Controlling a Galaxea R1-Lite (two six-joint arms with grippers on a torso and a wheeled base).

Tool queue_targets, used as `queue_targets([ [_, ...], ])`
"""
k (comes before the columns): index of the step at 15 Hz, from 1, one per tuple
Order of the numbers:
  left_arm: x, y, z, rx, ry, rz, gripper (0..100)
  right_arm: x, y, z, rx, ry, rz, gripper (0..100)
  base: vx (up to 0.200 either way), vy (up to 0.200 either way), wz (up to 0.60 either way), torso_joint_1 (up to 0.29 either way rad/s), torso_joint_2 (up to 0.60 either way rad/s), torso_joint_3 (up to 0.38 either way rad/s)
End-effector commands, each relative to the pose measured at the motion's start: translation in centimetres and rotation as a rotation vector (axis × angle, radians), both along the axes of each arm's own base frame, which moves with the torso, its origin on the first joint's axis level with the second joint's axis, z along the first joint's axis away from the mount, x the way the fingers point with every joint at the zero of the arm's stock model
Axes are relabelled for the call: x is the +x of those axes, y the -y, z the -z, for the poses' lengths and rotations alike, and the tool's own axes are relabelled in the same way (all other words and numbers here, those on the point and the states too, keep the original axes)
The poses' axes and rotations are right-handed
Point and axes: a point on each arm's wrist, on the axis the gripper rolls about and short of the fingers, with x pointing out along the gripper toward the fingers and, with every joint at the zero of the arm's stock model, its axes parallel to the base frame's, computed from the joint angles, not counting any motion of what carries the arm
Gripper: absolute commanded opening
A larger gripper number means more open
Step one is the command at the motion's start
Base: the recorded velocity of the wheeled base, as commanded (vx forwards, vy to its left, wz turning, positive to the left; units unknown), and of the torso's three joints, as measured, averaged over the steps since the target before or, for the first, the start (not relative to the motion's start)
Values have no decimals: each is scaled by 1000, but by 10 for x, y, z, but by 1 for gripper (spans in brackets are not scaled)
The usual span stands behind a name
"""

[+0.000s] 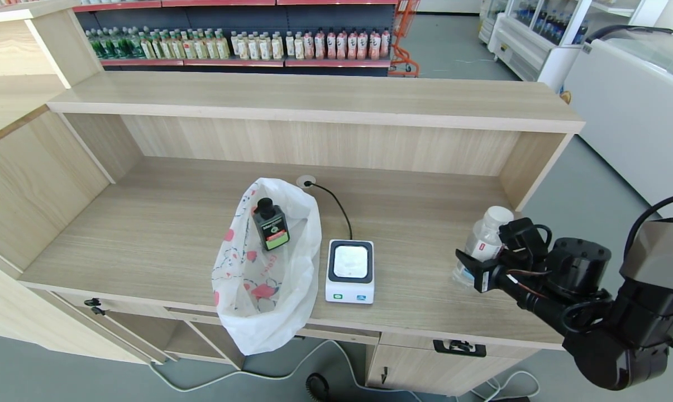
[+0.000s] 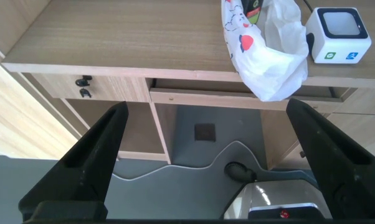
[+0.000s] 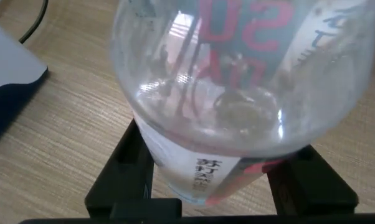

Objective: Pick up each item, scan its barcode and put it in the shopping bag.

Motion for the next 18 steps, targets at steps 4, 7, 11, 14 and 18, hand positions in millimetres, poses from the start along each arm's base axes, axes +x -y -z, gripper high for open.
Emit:
queue_targets([
  [4,0,0,0,0,0,0,100,-50,10,-110,234,-2,-119,0,0,0,0,0,0,0],
  [7,0,0,0,0,0,0,100,-104,5,-185,440,-113,-393,0,0,0,0,0,0,0],
  [11,0,0,0,0,0,0,100,-140,-26,-208,471,-170,-654,0,0,0,0,0,0,0],
  [14,0,0,0,0,0,0,100,-153,-47,-216,459,-177,-807,0,0,0,0,0,0,0],
  [18,0,0,0,0,0,0,100,-162,-52,-221,449,-202,-920,0,0,0,0,0,0,0],
])
